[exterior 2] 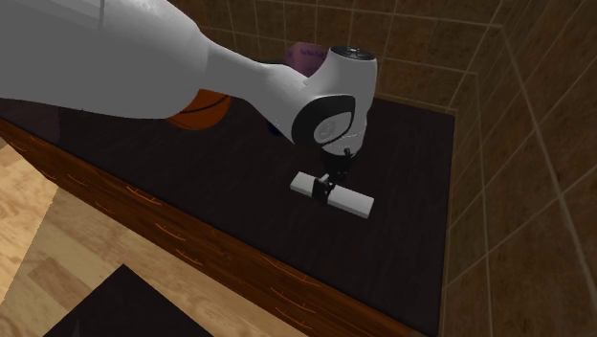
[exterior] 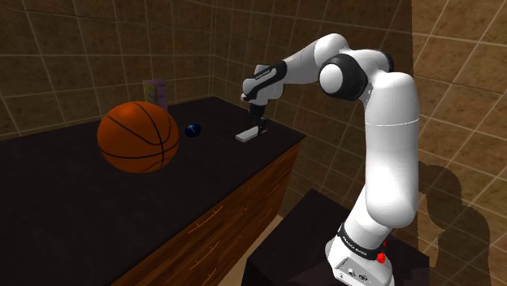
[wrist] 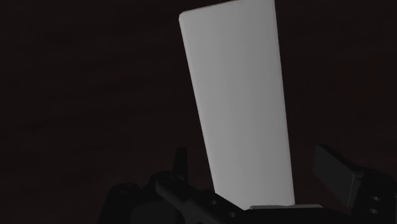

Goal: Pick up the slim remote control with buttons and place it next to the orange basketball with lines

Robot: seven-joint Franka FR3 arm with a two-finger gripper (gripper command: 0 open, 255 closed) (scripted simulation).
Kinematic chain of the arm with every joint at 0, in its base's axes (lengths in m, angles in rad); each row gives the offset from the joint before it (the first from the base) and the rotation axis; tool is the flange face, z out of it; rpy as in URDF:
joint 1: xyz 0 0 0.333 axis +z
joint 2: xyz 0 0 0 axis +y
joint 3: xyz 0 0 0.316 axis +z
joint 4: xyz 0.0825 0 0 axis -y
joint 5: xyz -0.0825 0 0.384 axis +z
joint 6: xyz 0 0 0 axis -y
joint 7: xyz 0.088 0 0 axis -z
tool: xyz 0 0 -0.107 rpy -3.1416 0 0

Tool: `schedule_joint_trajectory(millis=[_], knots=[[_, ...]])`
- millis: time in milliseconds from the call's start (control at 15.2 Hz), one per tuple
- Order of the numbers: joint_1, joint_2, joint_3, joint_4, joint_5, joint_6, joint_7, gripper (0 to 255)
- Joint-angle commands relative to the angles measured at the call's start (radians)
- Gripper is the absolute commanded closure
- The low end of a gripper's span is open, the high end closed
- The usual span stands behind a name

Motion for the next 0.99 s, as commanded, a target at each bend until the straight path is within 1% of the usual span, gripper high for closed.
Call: schedule_joint_trajectory(millis=[0, 462, 528, 924], knots=[[-0.004, 0.014, 0.004, -0.003, 0.008, 0.016, -0.006, 0], [-0.004, 0.014, 0.004, -0.003, 0.008, 0.016, -0.006, 0], [-0.004, 0.014, 0.004, -0.003, 0.008, 0.016, -0.006, 255], [-0.004, 0.015, 0.004, -0.003, 0.008, 0.016, -0.006, 255]])
